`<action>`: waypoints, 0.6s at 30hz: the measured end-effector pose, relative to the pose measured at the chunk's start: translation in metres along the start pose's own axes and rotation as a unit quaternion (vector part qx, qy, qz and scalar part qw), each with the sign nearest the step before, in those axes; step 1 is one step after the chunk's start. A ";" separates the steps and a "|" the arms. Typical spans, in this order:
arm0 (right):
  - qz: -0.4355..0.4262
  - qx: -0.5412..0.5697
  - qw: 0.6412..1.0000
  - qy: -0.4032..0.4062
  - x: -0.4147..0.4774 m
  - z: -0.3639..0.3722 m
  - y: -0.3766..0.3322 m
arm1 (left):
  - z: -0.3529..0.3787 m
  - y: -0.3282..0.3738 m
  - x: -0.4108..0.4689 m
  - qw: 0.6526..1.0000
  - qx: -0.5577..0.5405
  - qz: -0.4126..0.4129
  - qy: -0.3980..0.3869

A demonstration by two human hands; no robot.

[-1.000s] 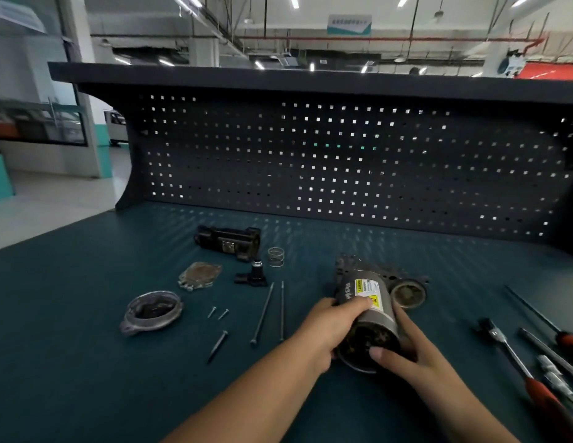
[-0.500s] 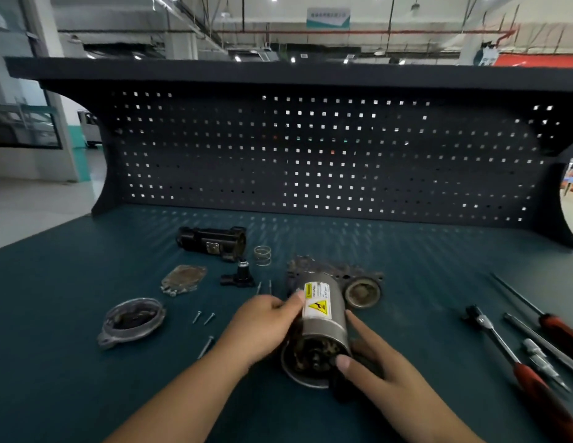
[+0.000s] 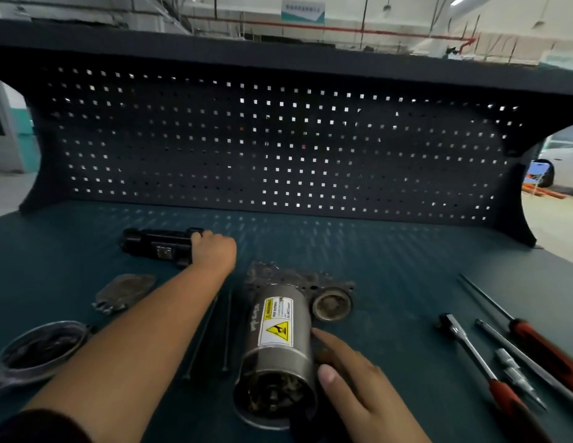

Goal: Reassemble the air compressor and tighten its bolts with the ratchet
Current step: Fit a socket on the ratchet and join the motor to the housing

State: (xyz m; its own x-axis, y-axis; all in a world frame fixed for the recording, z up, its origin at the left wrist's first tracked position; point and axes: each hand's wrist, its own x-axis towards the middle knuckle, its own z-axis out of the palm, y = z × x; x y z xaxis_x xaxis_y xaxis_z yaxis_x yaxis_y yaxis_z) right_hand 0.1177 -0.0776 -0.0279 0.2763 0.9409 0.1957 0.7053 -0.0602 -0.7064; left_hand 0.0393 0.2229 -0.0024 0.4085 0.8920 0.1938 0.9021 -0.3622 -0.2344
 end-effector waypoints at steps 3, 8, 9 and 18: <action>0.005 0.022 1.000 -0.006 0.001 0.002 0.002 | 0.003 -0.002 -0.004 0.999 0.008 0.009 0.043; 0.013 0.061 0.998 0.008 0.000 0.004 0.009 | -0.025 -0.012 -0.029 0.979 -0.152 0.009 0.136; 0.011 0.066 0.998 0.015 0.000 0.004 0.010 | -0.033 -0.013 -0.040 0.963 -0.204 0.019 0.174; -0.005 0.165 0.983 0.081 -0.004 0.001 0.008 | -0.086 0.012 -0.170 0.841 -0.450 0.136 0.268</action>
State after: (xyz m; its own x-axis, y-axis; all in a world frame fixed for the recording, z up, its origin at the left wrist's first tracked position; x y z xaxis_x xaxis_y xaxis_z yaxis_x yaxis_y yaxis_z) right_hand 0.1219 -0.0814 -0.0350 0.3895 0.8739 0.2908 0.4665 0.0850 -0.8804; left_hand -0.0074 0.0433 0.0433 0.4032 0.5803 0.7076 0.4056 -0.8064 0.4302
